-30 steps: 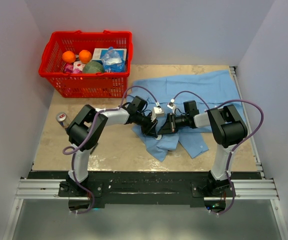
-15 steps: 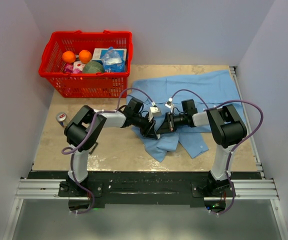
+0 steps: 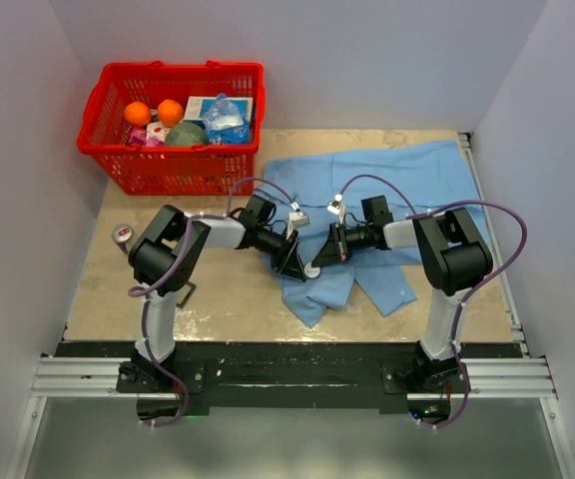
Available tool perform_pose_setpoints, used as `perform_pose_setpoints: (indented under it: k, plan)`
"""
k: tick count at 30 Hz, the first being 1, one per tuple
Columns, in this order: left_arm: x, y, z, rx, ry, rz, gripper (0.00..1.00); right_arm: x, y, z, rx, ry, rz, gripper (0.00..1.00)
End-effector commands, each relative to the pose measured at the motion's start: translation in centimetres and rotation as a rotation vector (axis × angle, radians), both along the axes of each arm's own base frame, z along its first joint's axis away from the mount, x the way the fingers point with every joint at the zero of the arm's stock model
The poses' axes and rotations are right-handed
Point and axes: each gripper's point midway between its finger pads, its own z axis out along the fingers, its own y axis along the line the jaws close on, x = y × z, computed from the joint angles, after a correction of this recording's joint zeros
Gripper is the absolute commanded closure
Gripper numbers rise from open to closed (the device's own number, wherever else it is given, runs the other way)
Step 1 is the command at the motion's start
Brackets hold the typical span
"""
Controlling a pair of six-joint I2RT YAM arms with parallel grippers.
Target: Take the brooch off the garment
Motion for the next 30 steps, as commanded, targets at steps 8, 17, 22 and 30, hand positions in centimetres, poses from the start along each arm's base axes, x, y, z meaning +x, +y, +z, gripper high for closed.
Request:
perform_pose_setpoints:
  k: [8, 17, 22, 30]
  plan:
    - [1.8, -0.2, 1.4, -0.078, 0.044, 0.049, 0.56, 0.8, 0.3, 1.2, 0.027, -0.071, 0.038, 1.00]
    - [2.8, -1.8, 1.4, -0.099, 0.055, 0.060, 0.60, 0.8, 0.4, 1.3, 0.035, -0.064, 0.045, 1.00]
    - [2.5, -1.7, 1.2, -0.099, 0.077, 0.055, 0.64, 0.7, 0.4, 1.1, 0.032, -0.061, 0.045, 1.00]
    - [1.3, -1.5, 1.8, -0.133, 0.119, 0.007, 0.62, 0.7, 0.4, 1.0, 0.027, -0.060, 0.046, 1.00]
